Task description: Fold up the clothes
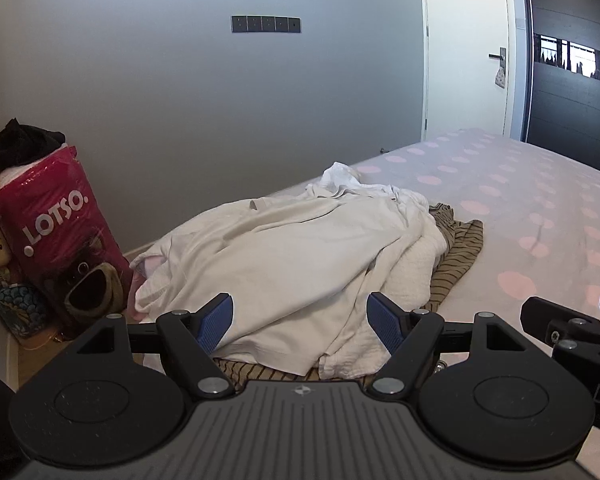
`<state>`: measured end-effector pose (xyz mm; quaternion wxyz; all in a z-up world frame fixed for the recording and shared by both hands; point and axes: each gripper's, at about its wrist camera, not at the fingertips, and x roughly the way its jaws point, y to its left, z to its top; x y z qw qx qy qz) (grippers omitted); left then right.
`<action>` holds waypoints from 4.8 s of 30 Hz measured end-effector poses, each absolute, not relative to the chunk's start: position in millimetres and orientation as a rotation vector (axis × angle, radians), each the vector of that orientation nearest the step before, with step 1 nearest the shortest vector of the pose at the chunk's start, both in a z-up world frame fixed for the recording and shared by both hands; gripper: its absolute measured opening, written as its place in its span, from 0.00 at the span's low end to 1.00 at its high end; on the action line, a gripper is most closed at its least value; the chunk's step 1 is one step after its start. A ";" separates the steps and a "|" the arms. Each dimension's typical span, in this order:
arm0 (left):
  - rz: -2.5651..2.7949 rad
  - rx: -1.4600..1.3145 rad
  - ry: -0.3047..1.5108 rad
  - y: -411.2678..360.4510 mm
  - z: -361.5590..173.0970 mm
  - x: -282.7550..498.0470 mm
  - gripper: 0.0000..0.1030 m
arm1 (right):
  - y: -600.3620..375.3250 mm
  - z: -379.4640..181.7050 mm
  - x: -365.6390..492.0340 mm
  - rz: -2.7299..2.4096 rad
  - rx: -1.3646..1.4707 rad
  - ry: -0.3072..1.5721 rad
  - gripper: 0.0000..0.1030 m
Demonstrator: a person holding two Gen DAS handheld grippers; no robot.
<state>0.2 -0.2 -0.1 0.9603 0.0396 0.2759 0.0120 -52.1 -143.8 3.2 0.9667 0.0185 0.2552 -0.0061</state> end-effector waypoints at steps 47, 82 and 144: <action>0.019 0.040 0.605 6.5 -2.8 4.1 0.71 | -143.7 -4.7 -51.6 -0.006 0.058 0.514 0.73; 0.016 0.025 0.636 11.6 -6.3 10.8 0.71 | -132.0 -10.6 -44.9 0.022 0.037 0.539 0.73; 0.162 -0.058 0.700 45.4 -20.1 69.2 0.66 | -300.9 81.0 -33.8 -0.543 0.003 0.370 0.04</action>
